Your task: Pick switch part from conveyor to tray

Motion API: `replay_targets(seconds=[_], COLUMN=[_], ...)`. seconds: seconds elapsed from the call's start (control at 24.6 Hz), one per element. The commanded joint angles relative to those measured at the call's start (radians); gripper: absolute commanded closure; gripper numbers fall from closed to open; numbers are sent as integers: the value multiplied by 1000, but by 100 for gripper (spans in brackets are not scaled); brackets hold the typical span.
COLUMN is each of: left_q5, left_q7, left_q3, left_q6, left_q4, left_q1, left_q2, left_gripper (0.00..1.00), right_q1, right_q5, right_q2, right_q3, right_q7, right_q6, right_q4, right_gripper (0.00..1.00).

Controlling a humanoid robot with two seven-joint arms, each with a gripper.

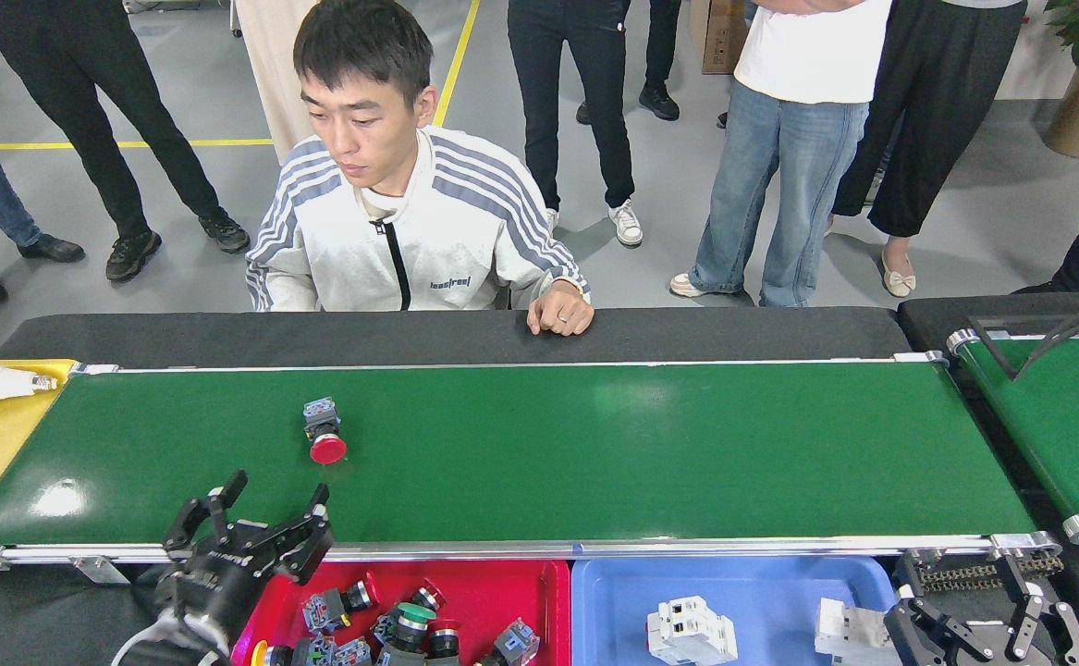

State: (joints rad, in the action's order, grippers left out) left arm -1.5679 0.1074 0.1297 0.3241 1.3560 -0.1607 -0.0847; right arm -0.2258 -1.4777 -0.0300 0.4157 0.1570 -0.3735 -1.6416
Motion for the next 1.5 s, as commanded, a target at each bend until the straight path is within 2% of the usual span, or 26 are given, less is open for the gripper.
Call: replay_targets(seconds=[0.0,0.2,0.37,0.41,0.45,0.53,0.57,0.69,0.89,0.97,1.06,1.18,1.26,1.3,1.34,1.38,1.46], left_q5=[0,0,0,0,5,19,31,57,57,55,54,92,135,141,138,138,140], left_q7=[12,12,11,5,2,2,2,2,0,2,2,5,12,14,15,15,14], left_q3=[-4,-1,5,7,7,16,36,57,56,53,53,53,53,53,53,51,53], left_q6=[-31,-39,-105,-151,-186,-211,-211,-208,-208,-201,-123,173,397,461,461,461,461], left_q4=[-55,-210,-275,-290,-302,-311,-314,-321,-321,-314,-252,-21,127,179,213,232,238], left_q1=[-54,-163,-194,-192,-188,-177,-177,-169,-152,-146,-102,47,162,210,239,257,276], left_q2=[-10,-18,-38,-50,-60,-70,-72,-72,-67,-67,-60,-60,-60,-56,-50,-41,-35], left_gripper=[0,0,2,11,27,68,76,87,89,89,89,85,69,49,18,0,0], right_q1=[11,14,51,74,91,115,117,118,115,112,114,114,115,115,114,114,114], right_q5=[-1,-1,1,2,4,4,4,4,4,4,7,8,28,39,42,43,48], right_q2=[12,18,59,67,68,71,71,70,71,70,65,67,68,70,70,70,68], right_q3=[-1,-3,-44,-72,-97,-132,-140,-140,-141,-141,-141,-136,-132,-130,-130,-130,-130], right_q7=[-5,-30,-34,-48,-63,-70,-71,-73,-73,-74,-74,-74,-74,-74,-74,-74,-74], right_q6=[10,4,-1,1,1,1,1,1,1,1,5,10,13,18,24,25,25], right_q4=[-15,-12,-6,-3,5,17,17,17,17,17,17,22,32,32,31,29,29], right_gripper=[2,1,1,1,1,1,1,1,1,1,1,1,1,1,1,1,1])
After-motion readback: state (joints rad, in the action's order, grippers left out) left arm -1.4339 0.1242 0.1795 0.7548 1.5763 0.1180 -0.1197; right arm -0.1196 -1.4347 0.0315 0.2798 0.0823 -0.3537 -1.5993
